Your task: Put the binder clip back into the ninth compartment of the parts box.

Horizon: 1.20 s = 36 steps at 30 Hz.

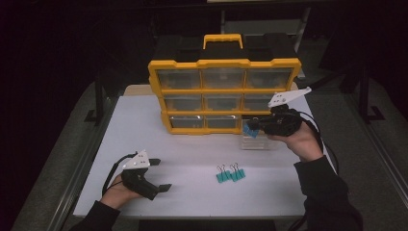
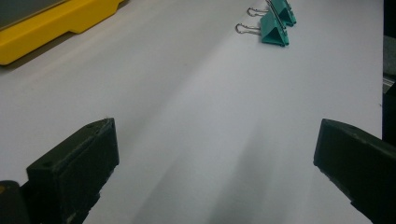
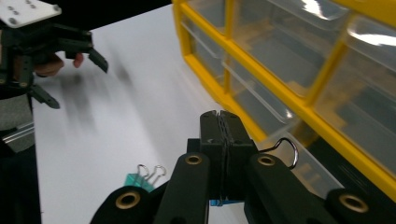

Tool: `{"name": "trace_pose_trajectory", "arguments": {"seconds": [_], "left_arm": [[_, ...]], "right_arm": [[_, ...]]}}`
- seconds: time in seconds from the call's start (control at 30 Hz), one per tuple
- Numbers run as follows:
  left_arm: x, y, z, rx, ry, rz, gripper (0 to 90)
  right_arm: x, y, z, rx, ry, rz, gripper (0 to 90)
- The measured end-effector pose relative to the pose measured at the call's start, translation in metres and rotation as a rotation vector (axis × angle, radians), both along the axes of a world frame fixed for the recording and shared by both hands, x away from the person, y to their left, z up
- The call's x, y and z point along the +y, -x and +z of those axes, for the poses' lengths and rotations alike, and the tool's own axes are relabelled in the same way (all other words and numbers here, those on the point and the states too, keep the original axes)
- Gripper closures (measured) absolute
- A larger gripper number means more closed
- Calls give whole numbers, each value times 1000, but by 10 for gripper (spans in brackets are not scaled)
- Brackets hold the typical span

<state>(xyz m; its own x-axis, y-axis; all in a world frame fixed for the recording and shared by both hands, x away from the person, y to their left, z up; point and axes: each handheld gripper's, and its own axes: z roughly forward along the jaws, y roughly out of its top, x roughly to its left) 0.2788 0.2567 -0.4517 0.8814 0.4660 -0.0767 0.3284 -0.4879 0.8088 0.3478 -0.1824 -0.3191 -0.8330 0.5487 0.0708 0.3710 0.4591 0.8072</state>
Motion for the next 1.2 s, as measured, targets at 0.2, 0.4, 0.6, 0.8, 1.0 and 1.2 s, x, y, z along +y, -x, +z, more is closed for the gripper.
{"name": "trace_pose_trajectory", "arguments": {"seconds": [0.2, 0.4, 0.6, 0.8, 1.0, 1.2], "left_arm": [[0, 0, 0, 2, -2, 0, 0], [0, 0, 0, 1, 0, 1, 0], [0, 0, 0, 2, 0, 0, 0], [0, 0, 0, 2, 1, 1, 0], [0, 0, 0, 2, -1, 0, 0], [0, 0, 0, 2, -2, -2, 0]], "right_arm": [[-17, -6, -5, 4, 4, -50, 875], [-30, -13, -14, 13, 17, -93, 874], [-39, -19, -23, 20, 29, -125, 874], [-46, -24, -34, 39, 29, -126, 874], [-48, -29, -46, 70, 51, -119, 872], [-49, -30, -53, 84, 61, -122, 801]]}}
